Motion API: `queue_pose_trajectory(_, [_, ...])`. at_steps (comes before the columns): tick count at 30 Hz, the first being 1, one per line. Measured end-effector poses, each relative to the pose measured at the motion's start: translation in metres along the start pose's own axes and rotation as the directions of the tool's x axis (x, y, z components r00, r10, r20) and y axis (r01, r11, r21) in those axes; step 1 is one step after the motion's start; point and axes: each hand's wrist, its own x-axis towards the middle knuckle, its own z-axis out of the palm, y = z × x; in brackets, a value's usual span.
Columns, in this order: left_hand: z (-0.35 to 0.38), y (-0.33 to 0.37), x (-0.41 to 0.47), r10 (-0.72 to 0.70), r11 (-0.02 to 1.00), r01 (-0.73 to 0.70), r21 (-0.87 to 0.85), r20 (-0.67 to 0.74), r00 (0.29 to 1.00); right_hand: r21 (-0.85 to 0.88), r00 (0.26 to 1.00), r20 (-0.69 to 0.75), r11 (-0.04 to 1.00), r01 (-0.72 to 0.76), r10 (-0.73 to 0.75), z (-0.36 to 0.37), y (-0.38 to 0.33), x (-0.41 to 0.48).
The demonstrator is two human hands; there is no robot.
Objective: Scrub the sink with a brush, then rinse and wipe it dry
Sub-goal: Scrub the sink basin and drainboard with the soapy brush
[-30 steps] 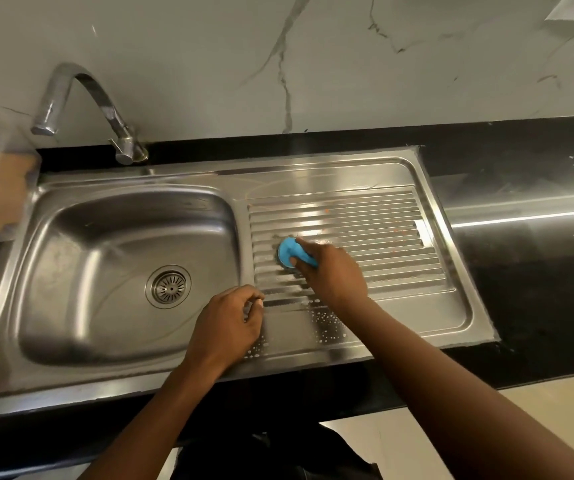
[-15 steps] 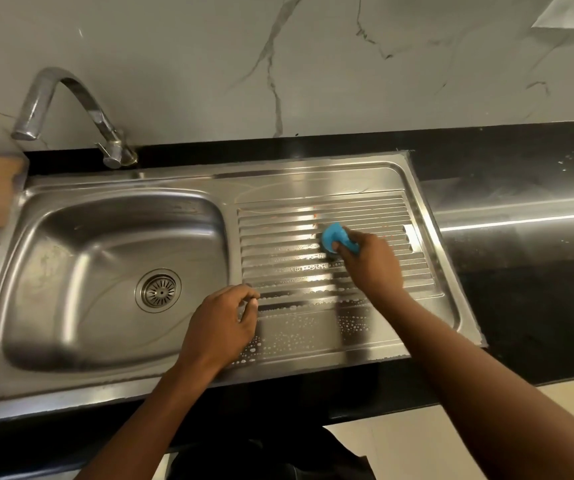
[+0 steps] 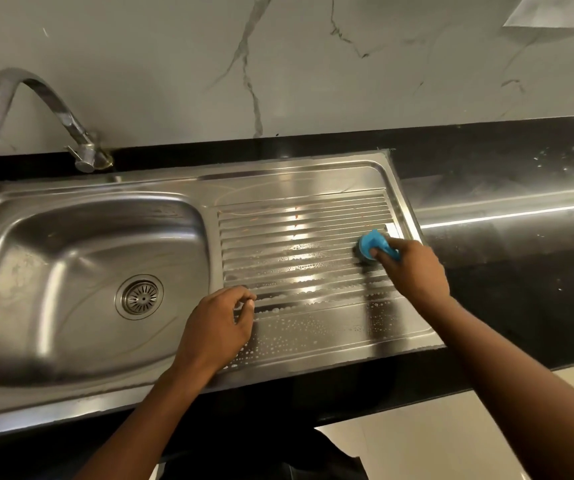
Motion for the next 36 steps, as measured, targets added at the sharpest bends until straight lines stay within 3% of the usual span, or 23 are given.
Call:
queue_pose_trajectory(4, [0.002,0.001,0.002,0.001,1.0,-0.001,-0.005,0.018,1.0,0.07,0.998,-0.052,0.997,-0.023,0.027,0.009,-0.016,0.014])
queue_pose_trajectory(10, [0.004,0.01,0.005,0.017,1.0,-0.017,-0.011,0.038,0.999,0.078,0.994,0.053,0.992,0.095,-0.1,0.05,-0.064,-0.01])
queue_pose_trajectory(14, [0.006,0.012,0.008,0.021,1.0,-0.02,-0.021,0.052,0.998,0.053,0.988,0.071,0.989,0.137,-0.14,0.044,-0.046,-0.03])
queue_pose_trajectory(23, [0.009,0.018,0.011,0.021,0.999,-0.018,-0.037,0.071,0.997,-0.001,0.996,-0.063,0.998,-0.07,0.069,-0.013,0.032,0.006])
queue_pose_trajectory(27, [0.007,0.019,0.011,0.024,0.999,-0.021,-0.037,0.063,0.998,0.07,0.985,-0.116,0.99,-0.121,0.129,-0.011,0.024,0.027])
queue_pose_trajectory(36, [0.002,0.016,0.007,0.031,0.999,-0.031,-0.026,0.018,0.999,0.065,0.994,0.003,0.992,0.108,-0.109,0.053,-0.055,0.001])
